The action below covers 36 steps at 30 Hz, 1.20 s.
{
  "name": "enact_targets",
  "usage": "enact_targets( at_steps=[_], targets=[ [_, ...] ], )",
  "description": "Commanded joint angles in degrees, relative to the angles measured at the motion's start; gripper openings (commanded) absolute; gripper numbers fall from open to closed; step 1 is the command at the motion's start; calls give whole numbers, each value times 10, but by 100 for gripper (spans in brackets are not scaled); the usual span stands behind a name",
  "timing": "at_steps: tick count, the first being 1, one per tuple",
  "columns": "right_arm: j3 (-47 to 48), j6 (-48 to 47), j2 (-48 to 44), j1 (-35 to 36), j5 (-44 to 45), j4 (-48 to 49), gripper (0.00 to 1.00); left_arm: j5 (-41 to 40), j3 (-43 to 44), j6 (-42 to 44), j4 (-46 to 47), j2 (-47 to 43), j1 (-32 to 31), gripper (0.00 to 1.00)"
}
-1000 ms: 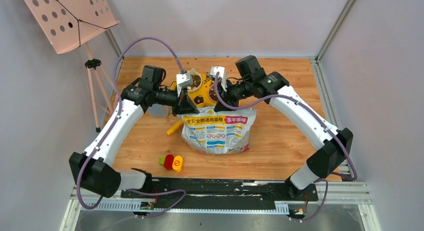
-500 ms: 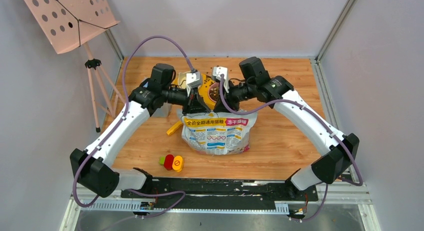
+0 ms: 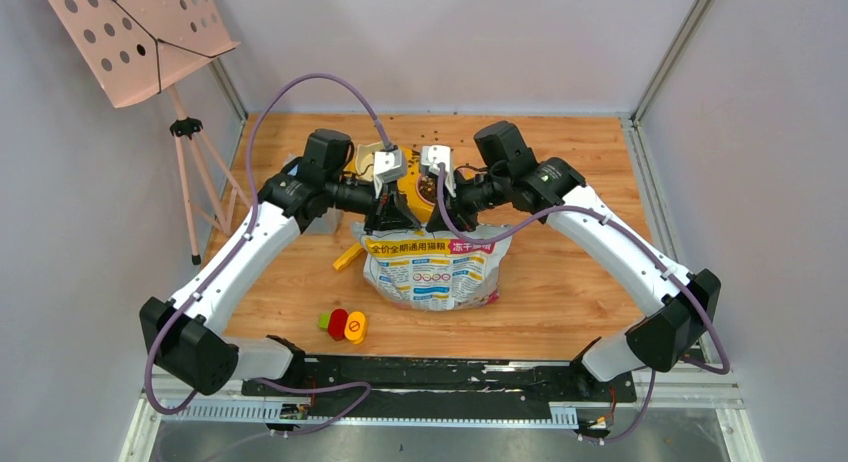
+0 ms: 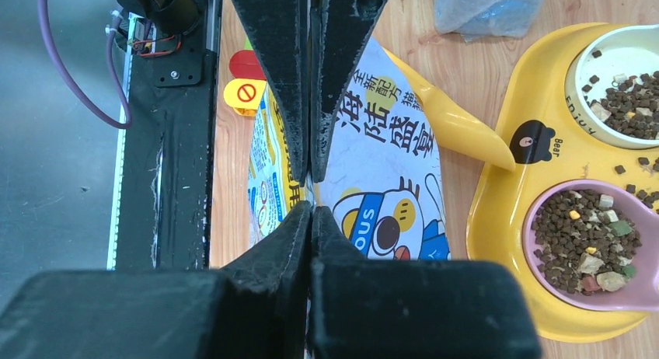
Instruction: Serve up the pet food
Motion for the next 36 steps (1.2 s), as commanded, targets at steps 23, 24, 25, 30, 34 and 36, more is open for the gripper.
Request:
enact_targets(
  at_steps=[23,24,25,30,34,36],
  targets=[
    [-18,-63,-81,-33,87,-98,9,-59,31,104,-108,-37,-4,0],
    [-24,-65,-89,-33,85,-103,6,-60,31,104,-109,-42,-4,0],
    [-31,-63,-92,-33,87,-105,9,-61,30,103,-110,-43,-4,0],
    [-50,-67,-98,-44,57,-116,0,-74,22,107,-113,-53,-1,0],
    [-42,-50,-87,-44,93,-114,32,-72,17,115,-119,-55,5,0],
    [-40,-62,-88,-46,114,-115,30,-69,11,108,-112,-56,5,0]
  ],
)
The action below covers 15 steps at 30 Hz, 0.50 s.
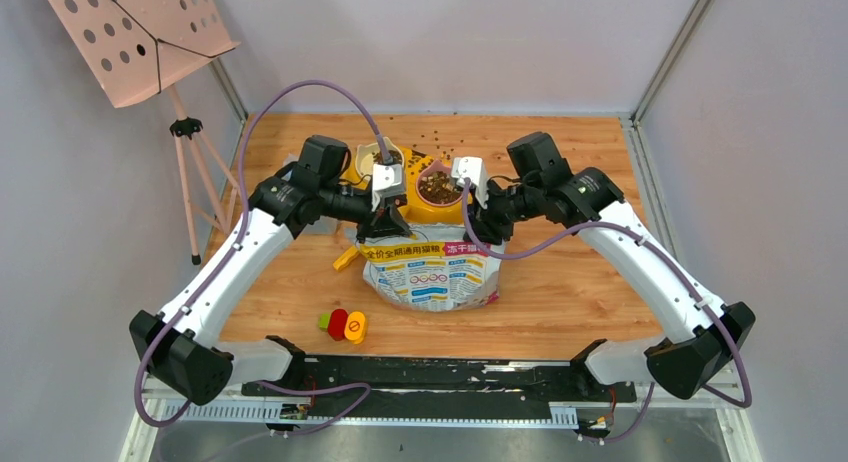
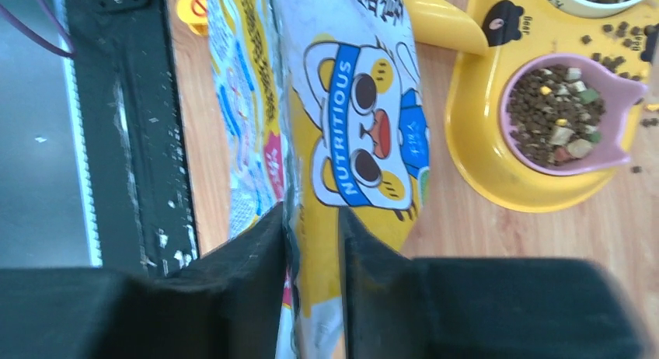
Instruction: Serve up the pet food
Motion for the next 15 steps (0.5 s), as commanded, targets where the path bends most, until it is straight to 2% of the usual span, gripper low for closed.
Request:
enact_targets(
  at_steps=[1,2,3,6,7,9,11,13,15],
  targets=[
    [3,-22,-2,-12,39,-13,19,-3,-5,0,-15,-29,10,0],
    [3,-33,-5,-18,35,-19,7,-1,-9,-2,-12,-30,9,0],
    [2,-42,-8,-25,28,-25,1,0,-11,-4,-10,-30,9,0],
    [4,-64,-15,-60,-10,-50,0,0,-9,1,-16,-28,10,0],
    [4,-58,-17,-66,-6,-52,1,-1,-8,3,-19,-27,9,0],
    [1,-53,-20,-71,5,-51,23,-4,-5,6,-24,-25,10,0],
    [0,-56,-26,-74,7,-50,25,-8,-1,6,-25,-24,9,0],
    [-1,-67,-33,-81,-3,-57,3,-11,2,6,-26,-21,10,0],
    [-5,-80,-41,-93,-25,-66,0,-14,5,8,-28,-19,9,0]
  ],
)
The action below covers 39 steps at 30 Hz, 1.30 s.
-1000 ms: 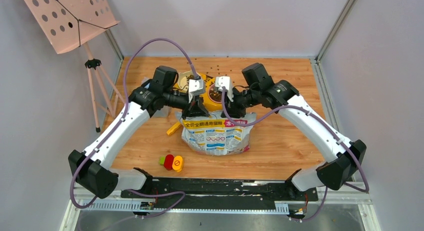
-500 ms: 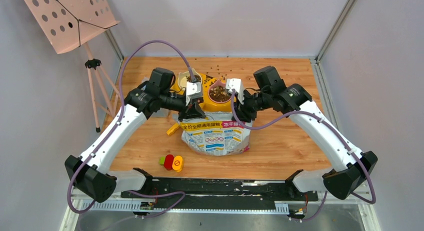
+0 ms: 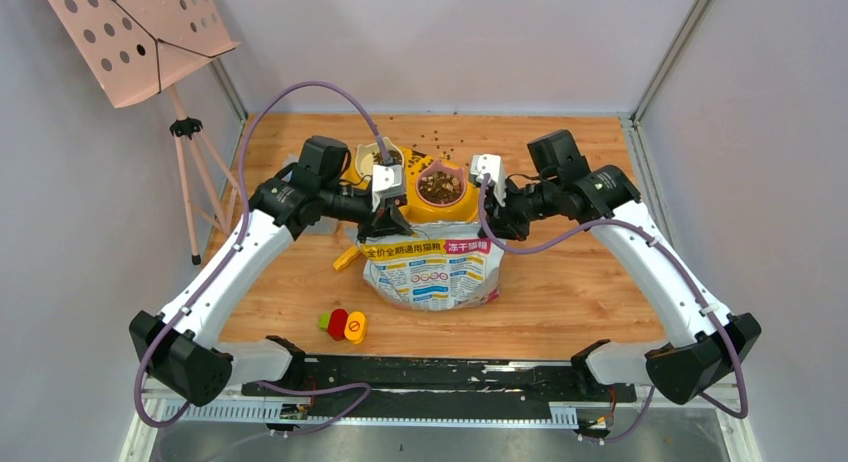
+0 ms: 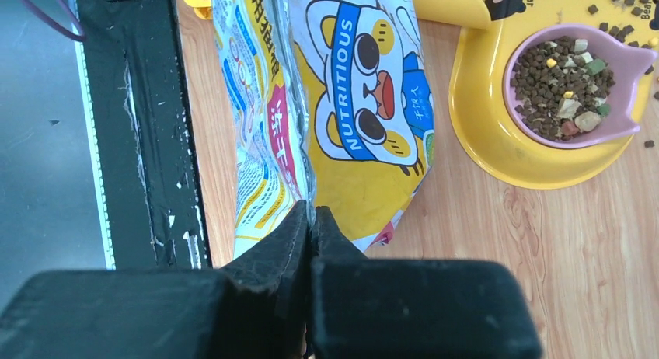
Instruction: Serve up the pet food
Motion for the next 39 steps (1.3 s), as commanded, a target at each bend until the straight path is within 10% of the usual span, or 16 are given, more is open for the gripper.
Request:
enact_targets(
  at_steps=[1,9,13,16,21,28,35,39],
  targets=[
    [-7,-40,-34,-30,-7,-18,0,-15,15,5,-44,-14,8,0],
    [-12,-42,-43,-34,-18,-15,0,-59,28,89,-119,-17,8,37],
    [-16,-52,-51,-37,-14,-14,0,-64,46,158,-196,-9,34,2],
    [-15,-43,-51,-36,-29,-6,3,-46,54,152,-206,-3,47,0],
    [-14,42,-43,-11,-96,97,46,2,58,51,-137,-2,48,0],
    [-9,79,31,74,-109,203,52,13,58,-12,-84,-1,42,0],
    [13,104,85,97,-126,259,46,7,62,-39,-68,0,42,0],
    [8,106,77,101,-105,262,5,-15,78,-4,-107,3,43,24]
  ],
)
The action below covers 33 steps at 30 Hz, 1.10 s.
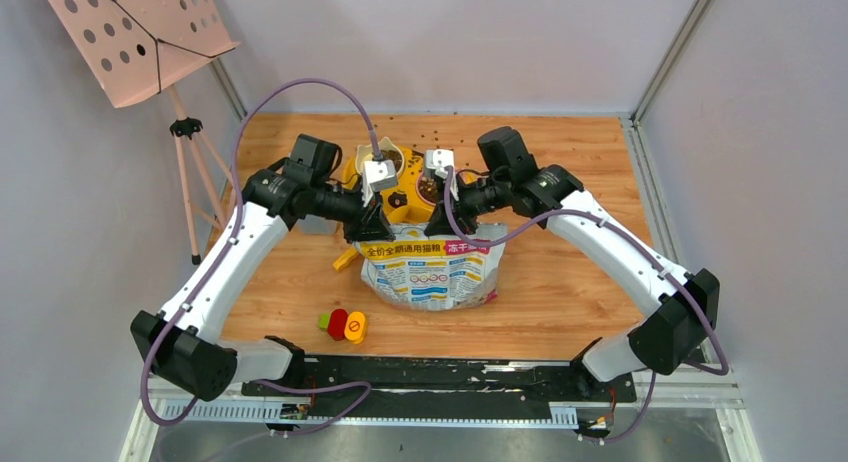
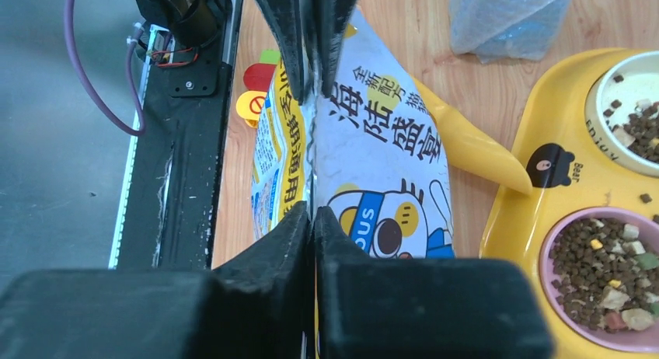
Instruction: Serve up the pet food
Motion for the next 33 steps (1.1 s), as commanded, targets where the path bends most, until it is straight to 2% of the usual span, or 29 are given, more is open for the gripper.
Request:
enact_targets(
  at_steps=[1,3,8,10,13,14,16,17,18,19,21,23,24,27,30,31,33],
  targets=[
    [14,7,-20,7,3,40,0,14,60,21,-12,-9,6,28],
    [-2,-15,-43,7,11,39,0,-4,72,79,-57,-8,15,32],
    [-9,-31,-67,-2,22,16,0,-9,105,155,-155,2,57,21],
    [-11,-33,-74,-6,21,12,0,-14,111,185,-192,7,65,26],
    [-11,-38,-76,-7,21,9,0,-14,108,212,-222,14,66,38],
    [-9,-39,-75,-7,21,7,0,-14,106,214,-223,16,66,38],
    [-6,-39,-72,-7,20,3,0,-16,107,222,-227,22,66,23],
    [-6,-38,-71,-7,22,1,0,-21,109,228,-229,24,66,12],
    [-7,-37,-71,-7,27,-1,0,-23,114,233,-238,30,66,8],
    [-7,-35,-69,-7,39,-8,4,-27,117,243,-244,32,68,2],
    [1,-36,-63,-8,60,-40,17,-29,123,249,-254,36,75,0],
    [11,-40,-58,-18,71,-79,24,-31,125,253,-262,34,87,0],
    [13,-44,-59,-29,69,-96,22,-33,125,255,-265,32,95,0],
    [17,-60,-74,-68,40,-131,2,-34,122,260,-273,26,113,0],
    [25,-79,-87,-107,29,-161,0,-36,116,261,-277,20,128,0],
    [27,-84,-91,-118,37,-172,3,-37,114,262,-278,19,130,0],
    [28,-97,-100,-145,47,-195,22,-38,110,260,-277,17,138,0]
  ],
)
